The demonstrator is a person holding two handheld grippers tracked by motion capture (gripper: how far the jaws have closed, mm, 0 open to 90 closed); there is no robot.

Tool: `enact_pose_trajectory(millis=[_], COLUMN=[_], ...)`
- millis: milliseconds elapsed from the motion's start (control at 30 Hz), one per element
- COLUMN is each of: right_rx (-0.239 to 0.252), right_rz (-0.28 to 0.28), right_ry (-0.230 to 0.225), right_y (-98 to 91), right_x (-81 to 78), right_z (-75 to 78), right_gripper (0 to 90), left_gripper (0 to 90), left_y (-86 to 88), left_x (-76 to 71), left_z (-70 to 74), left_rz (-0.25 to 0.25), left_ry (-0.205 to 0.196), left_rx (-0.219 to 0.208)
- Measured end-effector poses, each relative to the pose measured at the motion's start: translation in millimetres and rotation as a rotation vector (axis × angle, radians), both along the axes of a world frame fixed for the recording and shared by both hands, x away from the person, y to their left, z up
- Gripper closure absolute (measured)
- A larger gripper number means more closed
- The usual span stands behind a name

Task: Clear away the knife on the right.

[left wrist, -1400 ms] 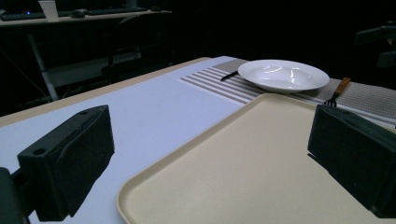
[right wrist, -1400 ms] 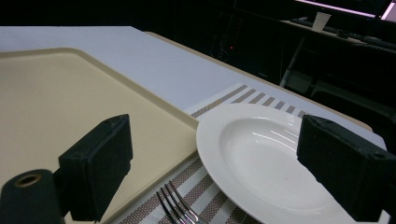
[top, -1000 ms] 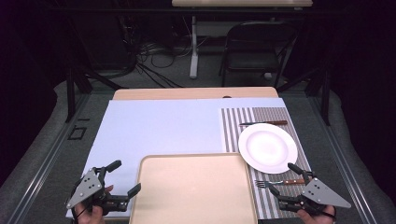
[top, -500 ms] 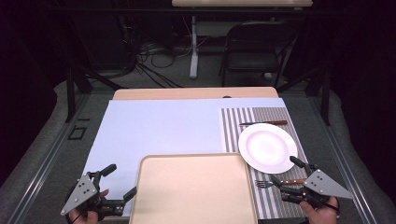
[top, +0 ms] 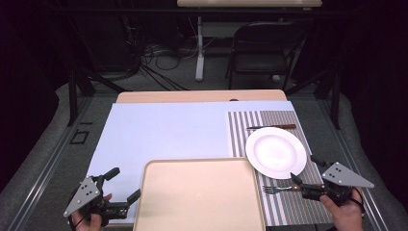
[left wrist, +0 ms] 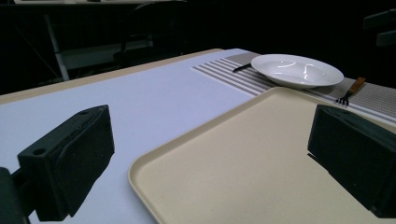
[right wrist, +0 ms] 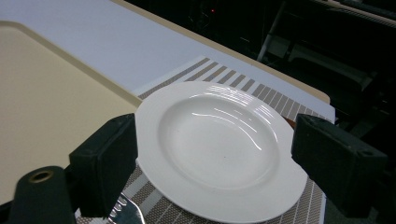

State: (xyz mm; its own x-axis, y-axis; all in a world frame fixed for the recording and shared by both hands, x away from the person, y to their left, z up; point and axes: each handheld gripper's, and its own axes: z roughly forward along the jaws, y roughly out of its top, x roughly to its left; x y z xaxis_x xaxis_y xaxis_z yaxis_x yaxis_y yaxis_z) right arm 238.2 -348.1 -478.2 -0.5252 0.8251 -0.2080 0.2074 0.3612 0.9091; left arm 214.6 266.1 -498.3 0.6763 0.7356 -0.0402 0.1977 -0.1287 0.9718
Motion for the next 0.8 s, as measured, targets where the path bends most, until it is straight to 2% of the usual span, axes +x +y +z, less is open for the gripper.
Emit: enact_pose_trajectory(millis=[33,67,133,300,333,367,400,433,467,500,533,600,733,767,800], right_rx=[-0.005,0.000,-0.025,-0.017,-0.020,-0.017,0.008,0.008,0.022,0.022,0.024,0.032,0.015,0.022,0.022], right_rz=[0.001,-0.004,0.004,-0.012,-0.008,-0.012,-0.008,-0.008,-0.014,-0.014,-0.024,-0.038,-0.047,-0.054,-0.054], right_ry=[0.006,-0.011,0.023,0.022,0.045,0.043,0.065,0.065,0.063,0.063,0.086,0.102,0.098,0.072,0.072], right_y=[-2.0,-4.2,-8.9,-18.2,-22.0,-25.4,-31.6,-31.6,-37.7,-37.7,-40.4,-48.0,-54.0,-56.3,-56.3], right_x=[2.8,10.3,16.3,32.2,35.6,39.5,46.8,46.8,53.1,53.1,55.1,59.0,57.4,58.9,58.9], right_z=[0.7,0.2,2.6,3.3,4.6,4.9,5.9,5.9,7.1,7.1,8.1,9.5,13.5,16.0,16.0], right_gripper=[14.5,14.5,14.5,14.5,14.5,14.5,14.5,14.5,14.6,14.6,14.6,14.6,14.6,14.6,14.6], left_gripper=[0.5,0.5,0.5,0.5,0.5,0.6,0.6,0.6,0.5,0.6,0.6,0.6,0.7,0.7,0.7], left_y=[0.2,0.5,1.1,1.5,1.1,1.2,1.0,0.1,-0.5,-0.5,-0.7,-1.3,-0.8,-0.7,-0.6], left_x=[0.0,0.2,0.7,2.8,3.4,3.9,4.3,4.5,4.6,4.6,5.0,4.7,5.1,5.4,5.5], left_z=[0.2,0.4,0.7,-0.9,-1.5,-1.7,-2.0,-2.5,-2.3,-2.3,-2.2,-2.1,-2.1,-2.3,-2.5], left_rz=[0.006,0.013,0.022,0.028,0.028,0.025,0.023,0.021,0.020,0.020,0.018,0.017,0.019,0.023,0.026], left_ry=[-0.002,-0.006,-0.009,0.003,0.009,0.014,0.018,0.019,0.022,0.022,0.021,0.024,0.026,0.028,0.029], left_rx=[-0.002,0.000,0.000,-0.002,-0.007,-0.003,-0.002,-0.008,0.003,0.003,0.004,0.002,0.004,0.002,0.002])
